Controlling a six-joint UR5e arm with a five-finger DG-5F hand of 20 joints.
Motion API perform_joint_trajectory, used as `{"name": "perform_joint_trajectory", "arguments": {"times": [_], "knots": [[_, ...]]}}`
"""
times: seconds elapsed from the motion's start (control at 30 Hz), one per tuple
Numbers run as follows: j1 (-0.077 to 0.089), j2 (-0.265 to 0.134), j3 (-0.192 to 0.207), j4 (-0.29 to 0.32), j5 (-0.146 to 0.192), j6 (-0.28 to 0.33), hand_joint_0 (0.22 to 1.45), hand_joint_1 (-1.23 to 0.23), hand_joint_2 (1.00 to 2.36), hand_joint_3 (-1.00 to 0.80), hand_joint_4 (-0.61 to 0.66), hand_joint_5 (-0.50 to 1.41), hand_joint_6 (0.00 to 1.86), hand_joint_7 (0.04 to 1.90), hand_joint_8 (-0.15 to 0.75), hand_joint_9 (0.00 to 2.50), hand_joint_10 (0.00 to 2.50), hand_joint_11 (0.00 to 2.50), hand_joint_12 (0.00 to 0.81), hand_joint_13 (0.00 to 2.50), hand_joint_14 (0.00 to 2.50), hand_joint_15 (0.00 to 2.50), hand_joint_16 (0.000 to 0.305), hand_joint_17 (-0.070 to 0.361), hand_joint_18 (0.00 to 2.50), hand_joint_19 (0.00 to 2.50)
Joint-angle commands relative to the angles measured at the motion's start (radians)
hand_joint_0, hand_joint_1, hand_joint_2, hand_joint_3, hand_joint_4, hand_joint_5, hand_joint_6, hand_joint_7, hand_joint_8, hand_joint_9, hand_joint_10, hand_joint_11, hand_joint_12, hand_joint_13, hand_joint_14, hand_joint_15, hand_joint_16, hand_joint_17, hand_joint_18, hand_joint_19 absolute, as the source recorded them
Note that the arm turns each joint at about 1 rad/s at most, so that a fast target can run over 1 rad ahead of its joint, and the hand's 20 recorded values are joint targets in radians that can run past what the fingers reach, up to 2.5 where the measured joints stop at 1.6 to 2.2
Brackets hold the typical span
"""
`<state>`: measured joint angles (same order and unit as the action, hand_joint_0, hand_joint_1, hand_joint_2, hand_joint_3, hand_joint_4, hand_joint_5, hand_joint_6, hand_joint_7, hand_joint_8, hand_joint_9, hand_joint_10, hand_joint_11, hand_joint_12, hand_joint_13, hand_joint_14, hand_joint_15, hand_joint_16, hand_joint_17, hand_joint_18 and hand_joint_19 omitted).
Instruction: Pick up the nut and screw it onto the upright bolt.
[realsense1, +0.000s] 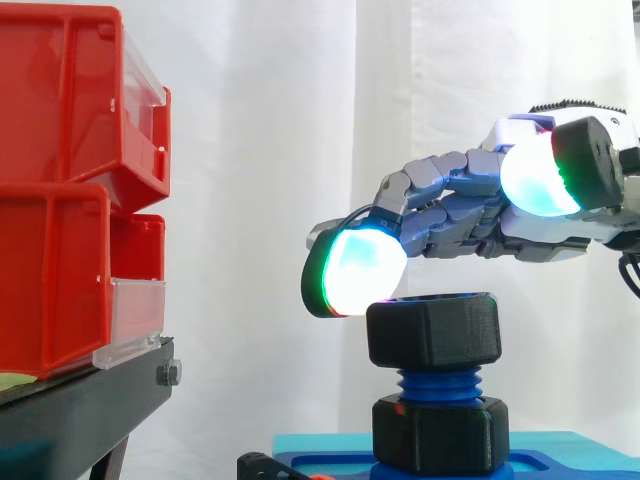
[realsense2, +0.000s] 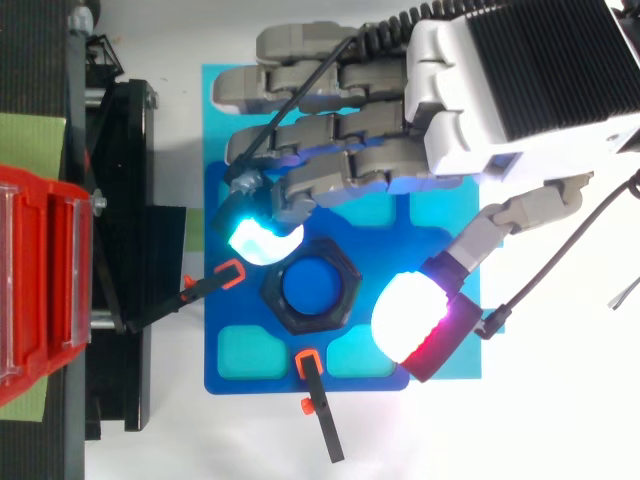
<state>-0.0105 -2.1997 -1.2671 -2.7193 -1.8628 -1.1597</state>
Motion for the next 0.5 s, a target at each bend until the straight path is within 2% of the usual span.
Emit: {"name": "perform_joint_trajectory", "arguments": {"times": [0.0,0.13,0.47], "knots": [[-0.008,0.000,0.000,-0.004,-0.001,0.000,0.49,-0.29,1.00,-0.50,0.23,-0.05,0.50,0.78,0.194,0.47,0.00,0.00,0.272,0.17,0.00,0.00,0.031,0.071,0.00,0.00],[-0.020,0.000,-0.002,-0.004,-0.006,0.000,0.49,-0.28,1.00,-0.50,0.22,-0.04,0.50,0.83,0.191,0.50,0.00,0.00,0.270,0.18,0.00,0.00,0.031,0.071,0.00,0.00],[-0.023,0.000,0.000,-0.004,-0.012,0.000,0.49,-0.28,1.00,-0.50,0.20,0.00,0.50,0.95,0.196,0.58,0.00,0.00,0.264,0.20,0.00,0.00,0.029,0.066,0.00,0.00]]}}
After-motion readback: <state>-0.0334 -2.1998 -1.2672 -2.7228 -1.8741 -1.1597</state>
